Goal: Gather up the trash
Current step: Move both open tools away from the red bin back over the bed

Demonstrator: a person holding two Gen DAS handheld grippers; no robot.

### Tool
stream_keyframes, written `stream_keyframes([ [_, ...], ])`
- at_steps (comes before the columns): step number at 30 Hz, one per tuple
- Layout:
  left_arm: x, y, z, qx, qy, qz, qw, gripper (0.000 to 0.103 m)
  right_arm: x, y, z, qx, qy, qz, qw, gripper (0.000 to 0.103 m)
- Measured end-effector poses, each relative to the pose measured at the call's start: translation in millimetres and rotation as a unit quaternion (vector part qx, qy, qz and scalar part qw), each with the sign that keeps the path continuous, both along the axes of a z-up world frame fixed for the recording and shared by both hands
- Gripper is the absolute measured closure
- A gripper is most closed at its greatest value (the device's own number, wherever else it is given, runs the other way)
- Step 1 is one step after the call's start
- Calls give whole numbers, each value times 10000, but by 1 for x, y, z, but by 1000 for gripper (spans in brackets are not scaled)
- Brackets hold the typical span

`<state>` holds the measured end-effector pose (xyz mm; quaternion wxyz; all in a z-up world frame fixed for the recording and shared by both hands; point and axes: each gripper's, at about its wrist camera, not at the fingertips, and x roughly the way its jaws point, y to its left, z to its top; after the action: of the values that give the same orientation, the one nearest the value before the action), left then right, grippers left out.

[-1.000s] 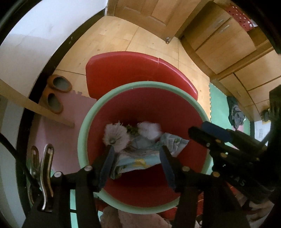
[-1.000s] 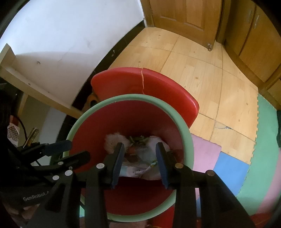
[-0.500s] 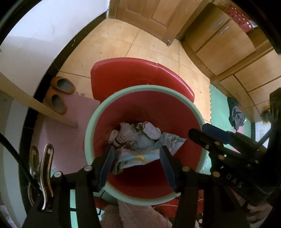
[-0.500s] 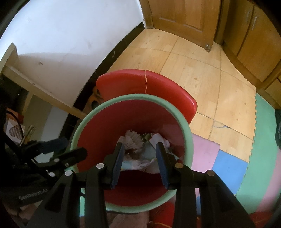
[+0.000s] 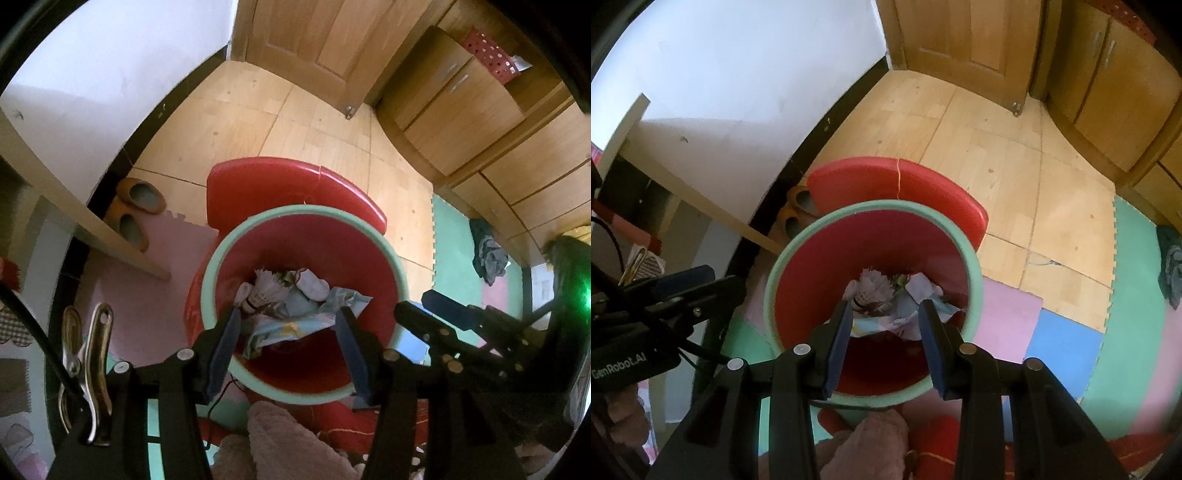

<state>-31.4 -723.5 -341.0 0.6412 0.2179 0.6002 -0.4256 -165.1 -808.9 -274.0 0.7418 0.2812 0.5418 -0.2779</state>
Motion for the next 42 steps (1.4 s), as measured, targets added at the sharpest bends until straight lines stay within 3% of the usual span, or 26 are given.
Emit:
stream_keyframes([
  [10,3,21,48,-185,-75,108,9997,46,7,23,52,-214,-242,81,9994,65],
  [25,21,84,148,-465,-401,531,9967,46,34,87,137,-354,-867,660,9934,65],
  [42,56,195,236,-611,-970,1446,9828,46,97,181,205,-300,-1460,1936,9697,65],
])
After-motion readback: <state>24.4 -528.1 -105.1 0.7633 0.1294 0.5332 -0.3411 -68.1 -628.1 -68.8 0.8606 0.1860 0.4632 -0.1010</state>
